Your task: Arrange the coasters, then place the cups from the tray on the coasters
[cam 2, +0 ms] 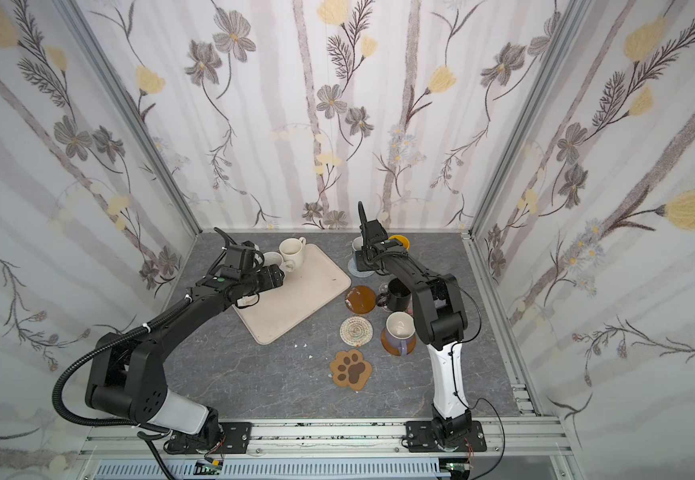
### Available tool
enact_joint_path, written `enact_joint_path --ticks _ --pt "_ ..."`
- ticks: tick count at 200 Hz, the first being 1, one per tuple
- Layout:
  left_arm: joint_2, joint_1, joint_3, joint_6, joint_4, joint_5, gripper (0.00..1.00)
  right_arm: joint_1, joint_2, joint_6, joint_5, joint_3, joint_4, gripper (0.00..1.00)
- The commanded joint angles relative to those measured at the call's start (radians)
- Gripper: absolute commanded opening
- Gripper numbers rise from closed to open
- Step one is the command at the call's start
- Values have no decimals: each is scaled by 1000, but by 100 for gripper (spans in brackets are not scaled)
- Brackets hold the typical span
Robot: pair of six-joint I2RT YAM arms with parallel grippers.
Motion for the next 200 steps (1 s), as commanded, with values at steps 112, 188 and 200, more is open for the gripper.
enact_joint_path --ticks 112,188,200 --pt "-113 43 -66 -9 -7 -44 85 8 -17 -6 3 -21 55 47" --pt "-219 118 -162 1 -32 -27 84 16 -94 -3 -3 -49 66 67" --pt "-231 123 -174 0 -34 -31 84 19 -109 -3 -5 -58 69 69"
